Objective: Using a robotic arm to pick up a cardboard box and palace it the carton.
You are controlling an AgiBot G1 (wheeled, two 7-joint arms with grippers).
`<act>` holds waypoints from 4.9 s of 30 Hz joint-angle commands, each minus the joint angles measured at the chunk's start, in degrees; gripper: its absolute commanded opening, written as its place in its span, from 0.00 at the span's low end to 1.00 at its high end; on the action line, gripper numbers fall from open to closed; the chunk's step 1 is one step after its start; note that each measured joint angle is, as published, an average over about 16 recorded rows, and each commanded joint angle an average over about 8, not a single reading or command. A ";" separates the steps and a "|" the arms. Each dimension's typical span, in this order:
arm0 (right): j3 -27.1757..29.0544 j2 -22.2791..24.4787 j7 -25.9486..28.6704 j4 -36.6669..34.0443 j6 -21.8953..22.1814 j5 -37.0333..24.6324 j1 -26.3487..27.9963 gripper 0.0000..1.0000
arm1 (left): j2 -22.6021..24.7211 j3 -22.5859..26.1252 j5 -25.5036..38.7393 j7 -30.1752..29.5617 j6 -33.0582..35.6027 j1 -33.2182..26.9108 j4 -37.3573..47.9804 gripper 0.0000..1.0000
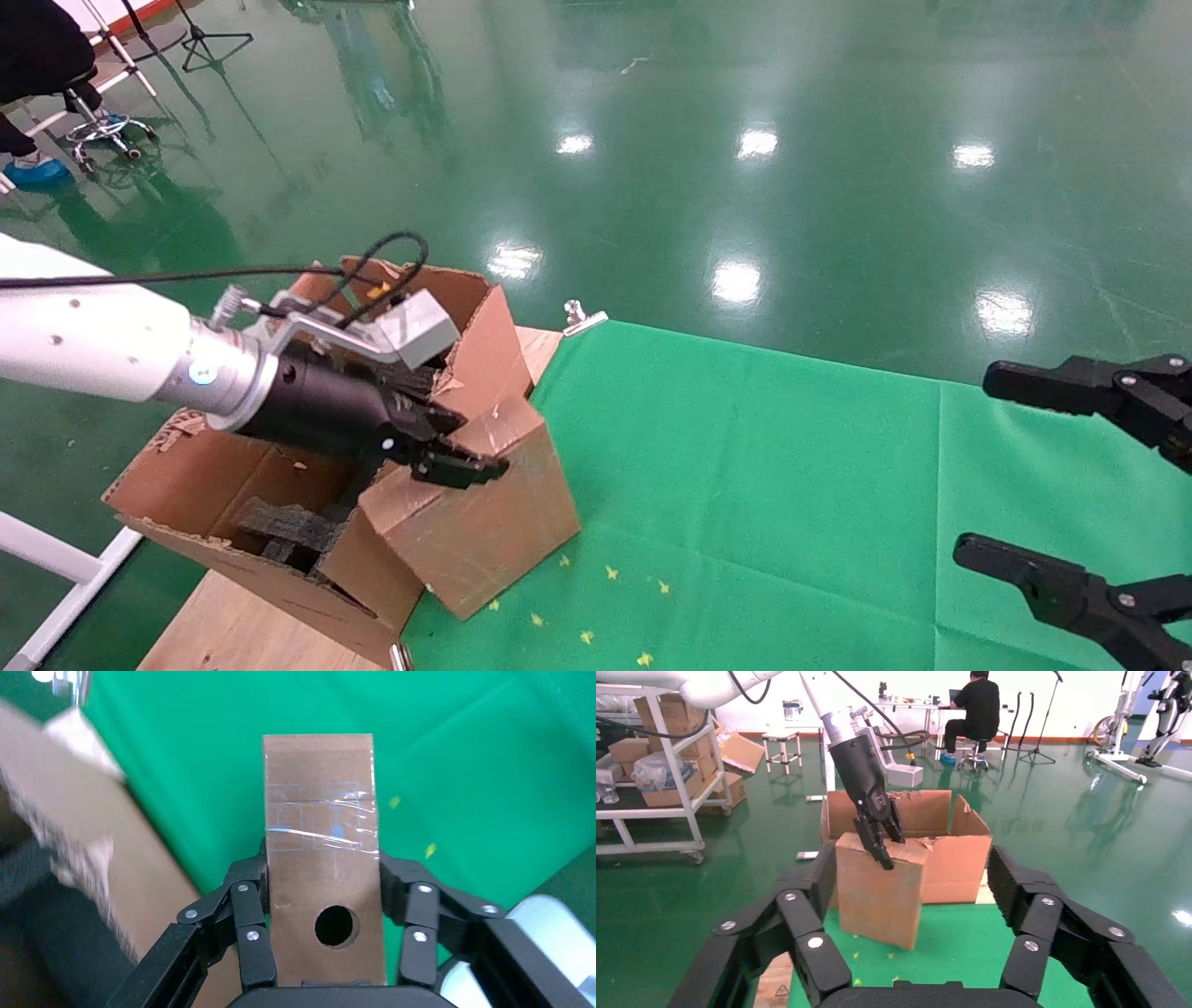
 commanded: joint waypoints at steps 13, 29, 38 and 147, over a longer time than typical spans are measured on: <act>0.00 0.00 0.00 0.00 0.00 0.00 0.00 1.00 | -2.90 -6.59 -4.84 7.33 -0.87 -10.48 4.06 0.00; -0.01 0.00 0.00 0.00 0.00 0.00 0.00 1.00 | -8.62 -4.74 8.55 18.12 1.35 -20.08 17.26 0.00; -0.01 0.00 -0.01 0.00 0.00 0.01 0.00 1.00 | -11.01 -3.58 9.48 22.54 -6.98 -11.19 28.05 0.00; -0.02 0.02 -0.02 -0.04 0.04 0.03 -0.01 1.00 | -4.98 -11.13 -6.50 34.61 -22.88 7.02 33.61 1.00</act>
